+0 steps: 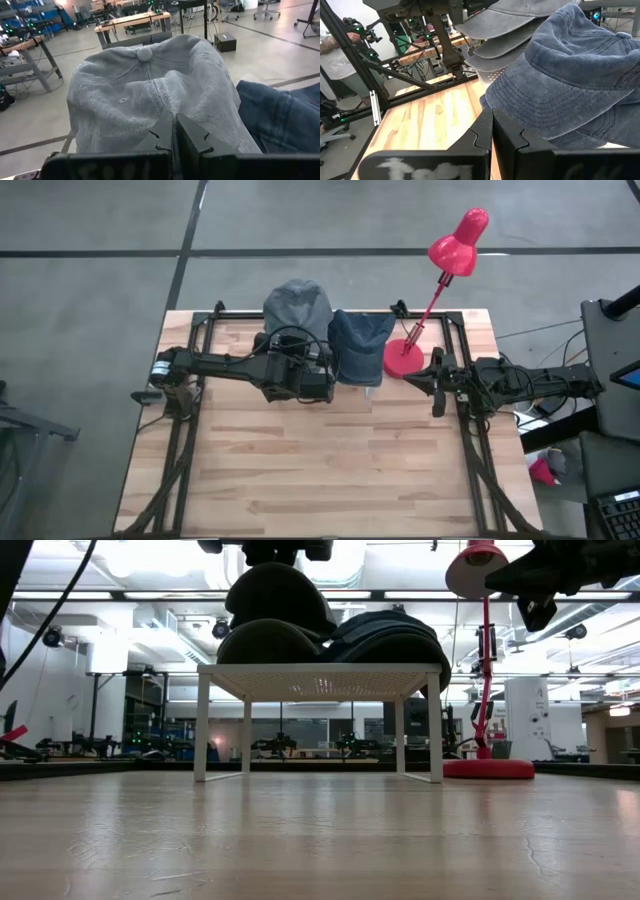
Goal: Pick & Place hat
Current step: Stack the gray cap on top of the gray cap on the shelf, then return to Home Position
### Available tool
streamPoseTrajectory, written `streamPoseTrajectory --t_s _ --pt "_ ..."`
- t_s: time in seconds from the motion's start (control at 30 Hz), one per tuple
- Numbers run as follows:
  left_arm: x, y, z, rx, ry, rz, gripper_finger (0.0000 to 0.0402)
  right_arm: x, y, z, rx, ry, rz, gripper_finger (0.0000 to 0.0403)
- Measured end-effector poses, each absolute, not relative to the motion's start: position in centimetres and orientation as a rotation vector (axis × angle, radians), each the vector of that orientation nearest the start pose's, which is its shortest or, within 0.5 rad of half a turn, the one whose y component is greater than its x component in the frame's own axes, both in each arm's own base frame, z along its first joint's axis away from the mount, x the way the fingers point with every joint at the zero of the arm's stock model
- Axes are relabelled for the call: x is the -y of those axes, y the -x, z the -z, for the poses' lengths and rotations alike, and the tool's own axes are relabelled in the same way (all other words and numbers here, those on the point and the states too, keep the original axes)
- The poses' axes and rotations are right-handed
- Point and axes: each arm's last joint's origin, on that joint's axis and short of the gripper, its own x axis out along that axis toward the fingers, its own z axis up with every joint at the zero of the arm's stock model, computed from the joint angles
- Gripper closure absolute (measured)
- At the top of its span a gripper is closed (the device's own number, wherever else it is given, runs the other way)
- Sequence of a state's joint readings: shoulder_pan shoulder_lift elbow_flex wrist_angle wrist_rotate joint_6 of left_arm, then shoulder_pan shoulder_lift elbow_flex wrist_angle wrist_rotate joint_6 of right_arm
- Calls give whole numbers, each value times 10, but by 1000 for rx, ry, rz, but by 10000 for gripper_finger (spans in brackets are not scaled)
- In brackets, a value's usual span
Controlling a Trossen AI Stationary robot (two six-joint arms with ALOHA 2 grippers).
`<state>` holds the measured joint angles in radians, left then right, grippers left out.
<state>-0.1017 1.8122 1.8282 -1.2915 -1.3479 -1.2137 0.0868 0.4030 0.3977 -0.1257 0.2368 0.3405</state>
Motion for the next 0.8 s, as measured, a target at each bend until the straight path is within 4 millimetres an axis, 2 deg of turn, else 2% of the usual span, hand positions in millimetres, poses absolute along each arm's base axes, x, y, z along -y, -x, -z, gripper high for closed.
streamPoseTrajectory --t_s 0.53,0.8 --pt "10 -350 -352 -252 144 -1363 355 -3 -118 -253 -103 -318 170 394" --pt "13 -338 -368 -209 183 -1345 355 -3 -118 -253 -103 -318 170 394"
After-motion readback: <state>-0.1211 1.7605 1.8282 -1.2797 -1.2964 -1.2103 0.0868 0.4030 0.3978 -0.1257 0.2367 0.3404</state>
